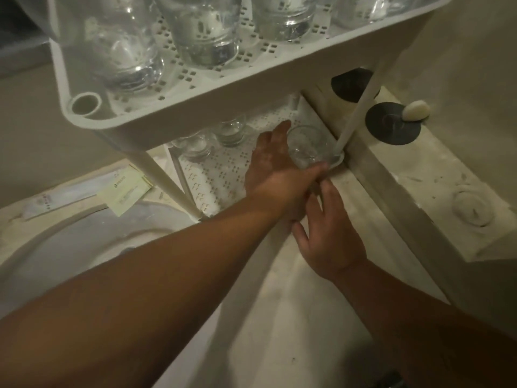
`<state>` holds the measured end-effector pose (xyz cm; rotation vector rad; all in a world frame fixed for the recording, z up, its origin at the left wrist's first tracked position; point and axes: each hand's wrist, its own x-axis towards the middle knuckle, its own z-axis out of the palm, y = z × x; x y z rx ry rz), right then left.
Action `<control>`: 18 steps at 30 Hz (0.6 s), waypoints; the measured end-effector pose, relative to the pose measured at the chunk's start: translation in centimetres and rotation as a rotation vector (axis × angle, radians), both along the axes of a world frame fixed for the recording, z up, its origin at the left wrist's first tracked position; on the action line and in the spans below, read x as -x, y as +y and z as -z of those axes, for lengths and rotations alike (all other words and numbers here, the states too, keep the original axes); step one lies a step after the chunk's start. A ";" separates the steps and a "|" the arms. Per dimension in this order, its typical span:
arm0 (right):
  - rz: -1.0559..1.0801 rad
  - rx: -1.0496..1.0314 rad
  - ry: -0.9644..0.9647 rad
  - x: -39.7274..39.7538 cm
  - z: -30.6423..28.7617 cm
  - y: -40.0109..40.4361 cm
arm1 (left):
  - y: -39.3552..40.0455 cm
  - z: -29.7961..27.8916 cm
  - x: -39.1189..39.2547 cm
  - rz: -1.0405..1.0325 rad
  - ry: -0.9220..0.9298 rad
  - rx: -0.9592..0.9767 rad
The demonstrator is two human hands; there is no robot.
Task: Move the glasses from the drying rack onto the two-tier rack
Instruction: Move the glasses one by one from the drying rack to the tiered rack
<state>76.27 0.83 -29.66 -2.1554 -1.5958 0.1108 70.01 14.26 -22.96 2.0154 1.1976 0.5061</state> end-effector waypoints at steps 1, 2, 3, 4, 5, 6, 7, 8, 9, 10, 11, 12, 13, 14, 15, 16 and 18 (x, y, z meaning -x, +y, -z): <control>-0.003 -0.003 0.002 -0.1 0.1 0.0 | 0.2 0.1 -0.3 0.016 0.030 -0.012; -0.006 -0.009 0.001 -0.1 0.1 0.0 | 0.5 0.2 -0.6 0.029 0.059 -0.026; -0.008 -0.014 -0.001 -0.1 0.2 0.1 | 0.8 0.2 -0.8 0.036 0.085 -0.042; -0.007 -0.015 -0.002 -0.2 0.3 0.1 | 1.1 0.2 -0.9 0.042 0.111 -0.068; -0.005 -0.016 -0.003 -0.2 0.4 0.1 | 1.3 0.3 -1.1 0.047 0.144 -0.110; -0.005 -0.018 -0.004 -0.2 0.4 0.1 | 1.6 0.2 -1.2 0.055 0.189 -0.172; -0.006 -0.019 -0.008 -0.2 0.4 0.1 | 1.8 0.2 -1.4 0.062 0.237 -0.244; -0.006 -0.018 -0.013 -0.2 0.4 0.1 | 2.0 0.1 -1.5 0.070 0.279 -0.313; -0.007 -0.017 -0.016 -0.3 0.4 0.1 | 2.3 0.1 -1.7 0.078 0.313 -0.374; -0.007 -0.015 -0.018 -0.3 0.4 0.1 | 2.6 0.0 -1.8 0.088 0.337 -0.427; -0.007 -0.014 -0.017 -0.3 0.5 0.1 | 2.9 -0.2 -1.8 0.101 0.351 -0.469; -0.006 -0.017 -0.014 -0.3 0.5 0.1 | 3.3 -0.3 -1.8 0.112 0.356 -0.502; -0.005 -0.024 -0.009 -0.3 0.5 0.1 | 3.7 -0.3 -1.8 0.122 0.353 -0.527; -0.003 -0.031 -0.006 -0.3 0.5 0.1 | 4.0 -0.4 -1.7 0.129 0.347 -0.547; -0.004 -0.035 -0.008 -0.3 0.5 0.1 | 4.4 -0.4 -1.6 0.133 0.344 -0.566; -0.005 -0.037 -0.011 -0.3 0.5 0.0 | 4.7 -0.4 -1.6 0.134 0.347 -0.585; -0.007 -0.043 -0.014 -0.3 0.6 0.0 | 5.2 -0.4 -1.5 0.121 0.356 -0.612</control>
